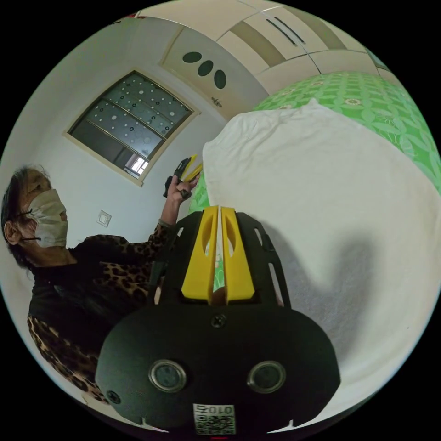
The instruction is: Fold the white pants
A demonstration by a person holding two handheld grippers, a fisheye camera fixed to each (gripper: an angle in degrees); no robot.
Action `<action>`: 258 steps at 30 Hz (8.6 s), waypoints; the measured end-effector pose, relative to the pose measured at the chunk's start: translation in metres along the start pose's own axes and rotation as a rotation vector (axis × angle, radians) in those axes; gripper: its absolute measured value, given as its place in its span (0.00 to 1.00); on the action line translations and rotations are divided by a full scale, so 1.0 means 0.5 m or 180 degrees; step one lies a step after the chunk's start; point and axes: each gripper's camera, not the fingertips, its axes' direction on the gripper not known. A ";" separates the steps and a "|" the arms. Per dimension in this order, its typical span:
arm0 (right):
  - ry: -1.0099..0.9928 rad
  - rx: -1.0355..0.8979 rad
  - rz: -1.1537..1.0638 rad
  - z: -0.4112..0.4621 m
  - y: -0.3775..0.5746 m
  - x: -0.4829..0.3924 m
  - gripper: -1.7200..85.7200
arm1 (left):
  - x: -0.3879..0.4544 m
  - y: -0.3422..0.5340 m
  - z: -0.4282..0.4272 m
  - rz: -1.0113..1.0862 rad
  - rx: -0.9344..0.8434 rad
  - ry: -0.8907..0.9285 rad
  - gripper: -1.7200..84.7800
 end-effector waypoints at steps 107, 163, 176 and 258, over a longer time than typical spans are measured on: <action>0.0333 0.2493 0.2572 -0.749 0.711 -0.271 0.11 | 0.481 0.638 0.396 0.1868 -0.3303 0.0192 0.02; -0.1246 0.2940 0.1769 -0.758 0.709 -0.386 0.06 | 0.398 0.776 0.319 0.1346 -0.3220 0.0219 0.02; -0.1332 0.2893 0.1154 -0.817 0.645 -0.468 0.06 | 0.399 0.776 0.341 0.1365 -0.3189 0.0156 0.02; 0.1463 0.2139 0.0758 -0.773 0.603 -0.236 0.20 | 0.742 1.193 0.592 0.3916 -0.4334 0.0003 0.02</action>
